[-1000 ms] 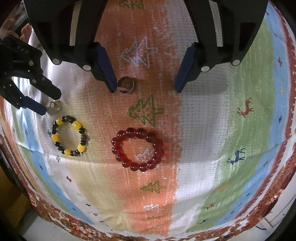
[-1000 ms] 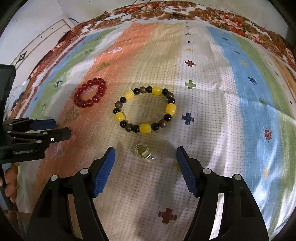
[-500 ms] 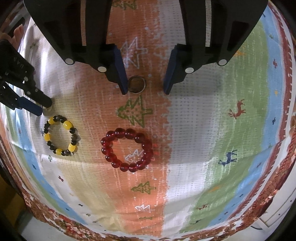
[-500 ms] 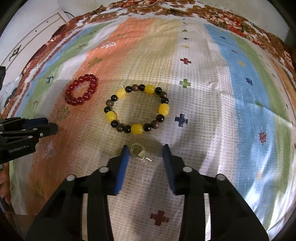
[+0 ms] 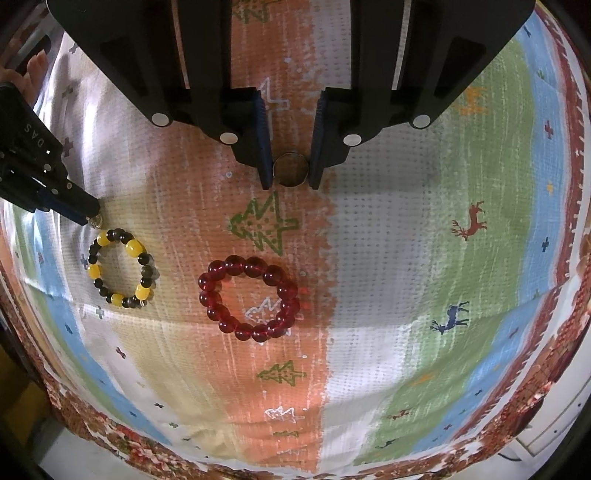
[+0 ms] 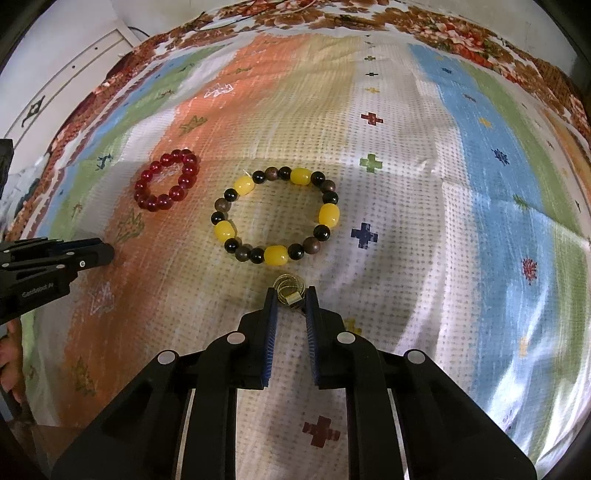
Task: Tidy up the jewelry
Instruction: 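Close left tool on silver ring while right tool grasps gold charm, then lift silver ring with left tool while right tool lifts gold charm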
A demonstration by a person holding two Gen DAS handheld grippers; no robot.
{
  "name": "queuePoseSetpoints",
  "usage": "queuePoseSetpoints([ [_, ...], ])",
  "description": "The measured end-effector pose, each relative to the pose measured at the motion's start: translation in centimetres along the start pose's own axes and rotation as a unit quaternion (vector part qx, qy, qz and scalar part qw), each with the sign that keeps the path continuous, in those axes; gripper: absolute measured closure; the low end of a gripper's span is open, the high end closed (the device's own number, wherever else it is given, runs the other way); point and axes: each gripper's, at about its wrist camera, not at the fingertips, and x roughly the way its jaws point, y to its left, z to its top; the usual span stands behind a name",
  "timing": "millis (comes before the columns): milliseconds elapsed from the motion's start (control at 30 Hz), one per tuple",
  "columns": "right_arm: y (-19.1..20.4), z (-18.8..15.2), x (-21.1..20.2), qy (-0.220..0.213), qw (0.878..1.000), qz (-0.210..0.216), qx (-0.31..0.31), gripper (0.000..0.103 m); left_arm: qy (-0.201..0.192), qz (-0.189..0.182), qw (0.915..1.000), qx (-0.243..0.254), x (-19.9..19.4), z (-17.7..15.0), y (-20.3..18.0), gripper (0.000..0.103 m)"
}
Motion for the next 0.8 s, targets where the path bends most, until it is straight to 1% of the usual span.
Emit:
queuePoseSetpoints([
  [200,0.2,-0.5,-1.1,-0.009,1.0,-0.007,-0.002,0.087,-0.006,0.0,1.0,-0.004,-0.7,-0.4,0.1,0.084],
  [433,-0.1,-1.4,-3.3,-0.019,1.0,0.01,0.009,0.087,-0.024,-0.01,0.9996,-0.009,-2.7,-1.4,0.2,0.084],
  [733,0.7,-2.8,-5.1,-0.035,0.999,-0.005,-0.003,0.087,-0.043,-0.012,0.999,-0.005,-4.5,-2.9,-0.6,0.084],
  [800,0.9,-3.1,-5.7,-0.038,0.999,-0.001,-0.002,0.087,-0.048,-0.012,0.9988,-0.004,-5.0,-3.3,-0.9,0.084],
])
